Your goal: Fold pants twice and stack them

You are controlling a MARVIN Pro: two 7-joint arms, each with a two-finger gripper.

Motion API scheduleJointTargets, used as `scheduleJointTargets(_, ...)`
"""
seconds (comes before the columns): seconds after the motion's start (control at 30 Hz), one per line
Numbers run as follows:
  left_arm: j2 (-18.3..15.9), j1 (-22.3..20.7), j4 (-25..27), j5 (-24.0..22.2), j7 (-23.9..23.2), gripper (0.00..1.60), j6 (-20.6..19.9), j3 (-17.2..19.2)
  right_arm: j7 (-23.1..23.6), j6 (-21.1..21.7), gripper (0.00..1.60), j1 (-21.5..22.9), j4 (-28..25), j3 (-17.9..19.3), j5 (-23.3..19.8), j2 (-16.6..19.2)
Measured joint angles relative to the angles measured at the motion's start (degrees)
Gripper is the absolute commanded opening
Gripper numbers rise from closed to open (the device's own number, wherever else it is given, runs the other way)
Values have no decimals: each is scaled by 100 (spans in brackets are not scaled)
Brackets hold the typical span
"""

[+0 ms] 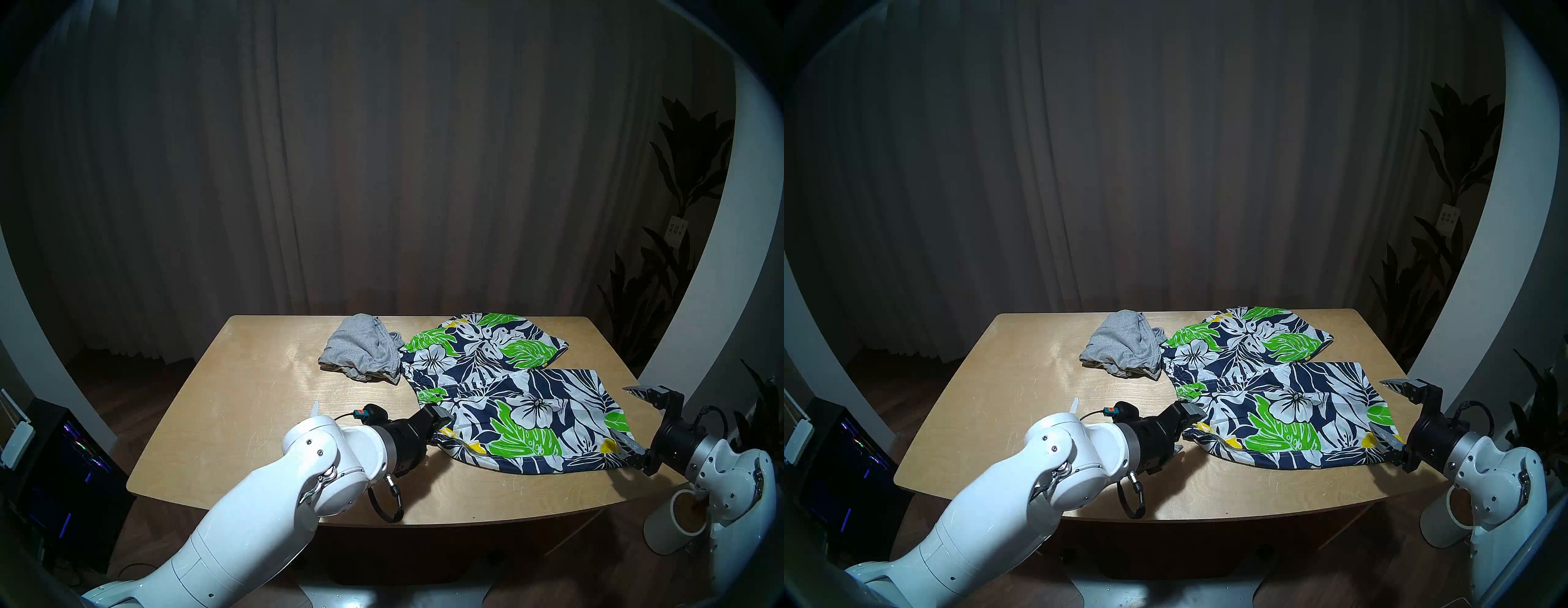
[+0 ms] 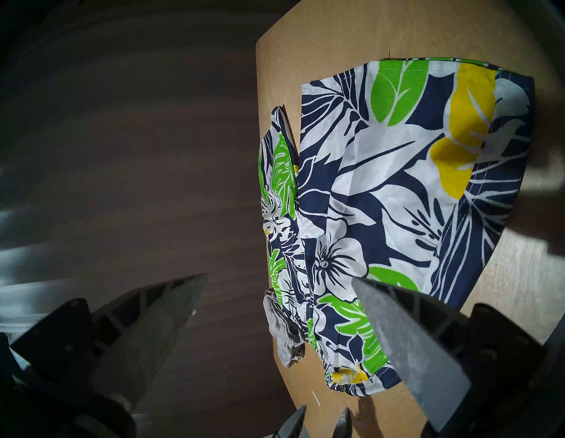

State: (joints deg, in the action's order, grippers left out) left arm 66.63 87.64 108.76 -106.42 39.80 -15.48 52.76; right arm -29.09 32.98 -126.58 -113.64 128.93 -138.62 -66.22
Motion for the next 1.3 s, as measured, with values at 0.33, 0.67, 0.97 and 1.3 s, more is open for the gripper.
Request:
scheduleJointTargets(0.33, 219, -158, -352, 86, -23, 160, 46, -178, 20, 17, 160, -39, 42, 92, 52, -134)
scheduleJointTargets(0.67, 404, -319, -591, 120, -18, 160, 102, -222, 63, 18, 160, -70, 243, 125, 179, -253)
scheduleJointTargets(0.97, 530, -483, -807, 55, -15, 160, -14, -264, 214, 35, 160, 0, 542, 93, 523, -356)
scheduleJointTargets(1.3, 664, -674, -1054, -48, -7, 160, -151, -349, 446, 103, 160, 222, 1110, -118, 954, -343)
